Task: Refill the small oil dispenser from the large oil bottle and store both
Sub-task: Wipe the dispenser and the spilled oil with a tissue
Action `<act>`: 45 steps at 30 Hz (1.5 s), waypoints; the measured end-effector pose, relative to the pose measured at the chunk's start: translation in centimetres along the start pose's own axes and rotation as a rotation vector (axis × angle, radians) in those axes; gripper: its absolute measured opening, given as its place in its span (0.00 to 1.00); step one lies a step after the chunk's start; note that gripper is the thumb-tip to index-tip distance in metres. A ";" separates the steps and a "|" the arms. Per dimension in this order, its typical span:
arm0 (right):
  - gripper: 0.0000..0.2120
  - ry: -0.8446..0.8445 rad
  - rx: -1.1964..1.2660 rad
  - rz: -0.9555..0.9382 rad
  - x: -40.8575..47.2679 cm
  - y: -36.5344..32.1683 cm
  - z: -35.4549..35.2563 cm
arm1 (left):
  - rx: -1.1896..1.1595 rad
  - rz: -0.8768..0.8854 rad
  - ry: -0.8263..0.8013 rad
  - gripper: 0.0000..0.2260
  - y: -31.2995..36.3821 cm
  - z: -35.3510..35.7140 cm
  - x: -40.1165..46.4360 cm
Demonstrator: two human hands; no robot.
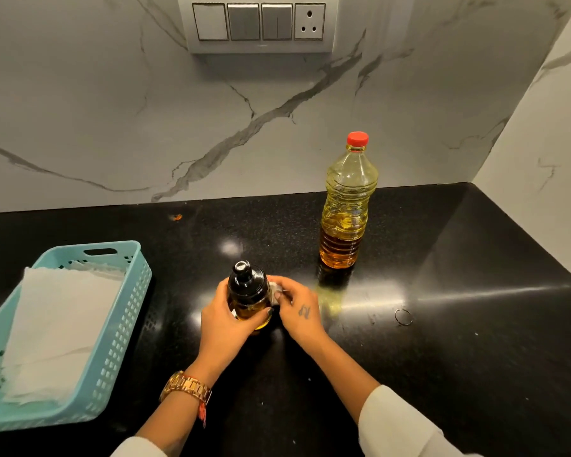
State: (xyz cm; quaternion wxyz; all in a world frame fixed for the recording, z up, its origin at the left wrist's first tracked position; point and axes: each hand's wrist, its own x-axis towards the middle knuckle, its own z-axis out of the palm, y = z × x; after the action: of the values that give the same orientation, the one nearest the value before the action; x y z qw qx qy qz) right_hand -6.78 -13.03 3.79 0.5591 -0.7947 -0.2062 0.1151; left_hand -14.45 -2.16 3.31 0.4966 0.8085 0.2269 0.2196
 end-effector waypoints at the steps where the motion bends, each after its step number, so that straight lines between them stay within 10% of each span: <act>1: 0.19 -0.029 -0.053 0.013 0.1 0.4 0.2 | -0.002 0.002 -0.009 0.30 0.1 -0.1 0.0; 21: 0.15 -0.129 -0.223 0.097 -0.5 1.6 -0.4 | -0.049 -0.043 -0.353 0.34 0.5 -2.6 1.5; 45: 0.17 -0.039 -0.095 -0.077 1.6 -0.7 -1.2 | -0.010 0.006 -0.250 0.35 -0.8 -0.4 0.5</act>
State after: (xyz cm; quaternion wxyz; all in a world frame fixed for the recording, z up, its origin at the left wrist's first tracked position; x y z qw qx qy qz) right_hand -4.99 -13.09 4.95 0.5206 -0.8095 -0.2529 0.0989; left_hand -14.37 -1.28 2.79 0.5243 0.8278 0.1598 0.1197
